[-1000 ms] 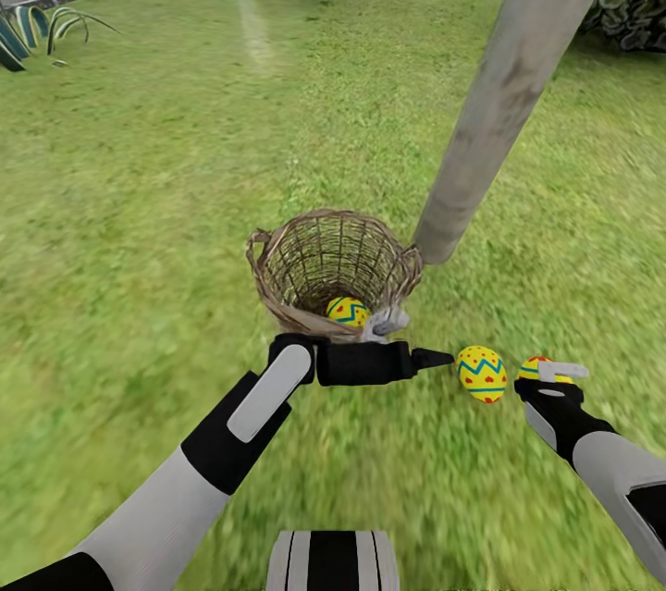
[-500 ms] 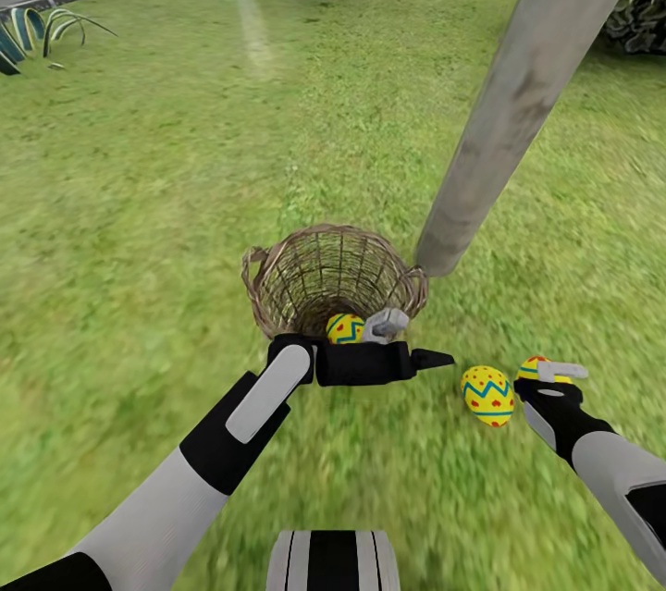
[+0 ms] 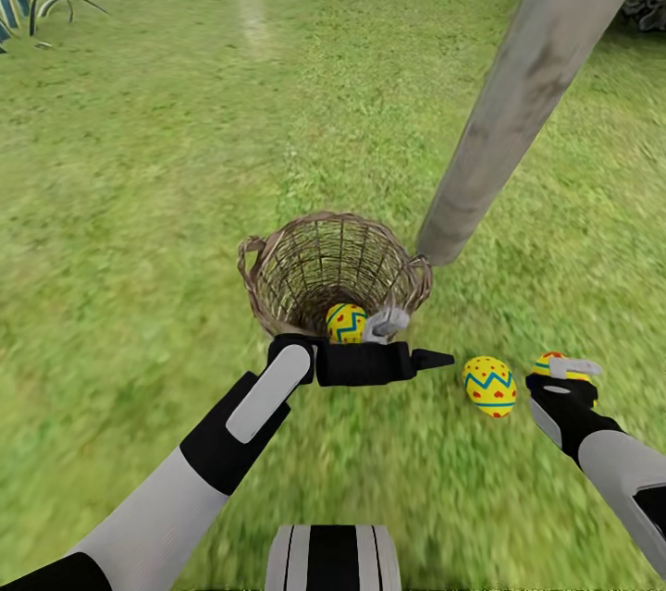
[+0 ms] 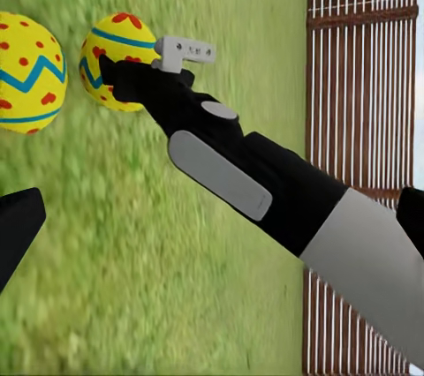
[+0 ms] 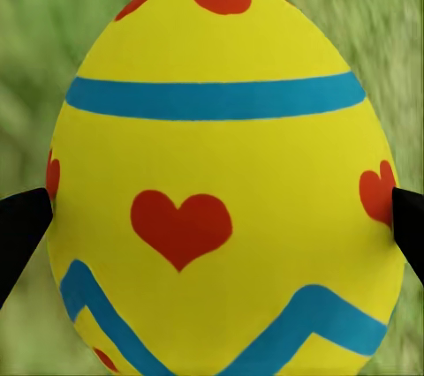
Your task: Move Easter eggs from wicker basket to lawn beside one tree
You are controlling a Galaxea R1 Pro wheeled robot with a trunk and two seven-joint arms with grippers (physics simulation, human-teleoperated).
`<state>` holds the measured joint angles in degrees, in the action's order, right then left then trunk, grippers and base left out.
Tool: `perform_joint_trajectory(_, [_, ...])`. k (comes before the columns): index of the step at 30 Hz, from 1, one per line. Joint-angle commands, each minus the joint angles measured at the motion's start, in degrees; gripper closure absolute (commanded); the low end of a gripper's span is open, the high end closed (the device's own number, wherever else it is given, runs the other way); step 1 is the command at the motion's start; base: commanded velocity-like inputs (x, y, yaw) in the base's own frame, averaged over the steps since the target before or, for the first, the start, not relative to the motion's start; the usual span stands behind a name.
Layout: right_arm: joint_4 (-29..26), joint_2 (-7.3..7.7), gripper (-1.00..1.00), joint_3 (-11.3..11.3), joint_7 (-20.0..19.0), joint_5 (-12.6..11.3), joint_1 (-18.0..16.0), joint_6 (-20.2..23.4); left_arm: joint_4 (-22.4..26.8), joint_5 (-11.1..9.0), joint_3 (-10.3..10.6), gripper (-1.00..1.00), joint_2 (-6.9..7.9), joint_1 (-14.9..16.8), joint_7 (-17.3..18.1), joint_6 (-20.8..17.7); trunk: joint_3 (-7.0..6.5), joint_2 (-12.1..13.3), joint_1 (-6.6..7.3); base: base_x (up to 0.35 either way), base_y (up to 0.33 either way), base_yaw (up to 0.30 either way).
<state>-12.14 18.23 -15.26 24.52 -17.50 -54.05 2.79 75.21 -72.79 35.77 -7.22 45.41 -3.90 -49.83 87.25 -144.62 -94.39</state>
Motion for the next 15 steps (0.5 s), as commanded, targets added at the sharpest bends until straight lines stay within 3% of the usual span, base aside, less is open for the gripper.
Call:
perform_joint_trajectory(1, [-0.2, 0.03, 1.0, -0.5, 0.4, -0.4, 0.0, 0.3, 0.0, -0.5, 0.0, -1.0, -0.02, 0.0, -0.4, -0.1, 0.26, 0.0, -0.01, 0.0, 0.0, 0.0])
perform_joint_trajectory(13, [-0.3, -0.23, 1.0, -0.9, 0.2, -0.2, 0.0, 0.3, 0.0, -0.5, 0.0, -1.0, -0.07, 0.0, -0.4, -0.1, 2.92, -0.2, -0.32, 0.0, 0.0, 0.0])
perform_joint_trajectory(15, [-1.1, -0.21, 1.0, -0.8, 0.3, -0.2, 0.0, 0.4, 0.0, -0.5, 0.8, -1.0, -0.07, 0.0, -0.4, -0.1, 3.36, -0.2, -0.37, 0.0, 0.0, 0.0])
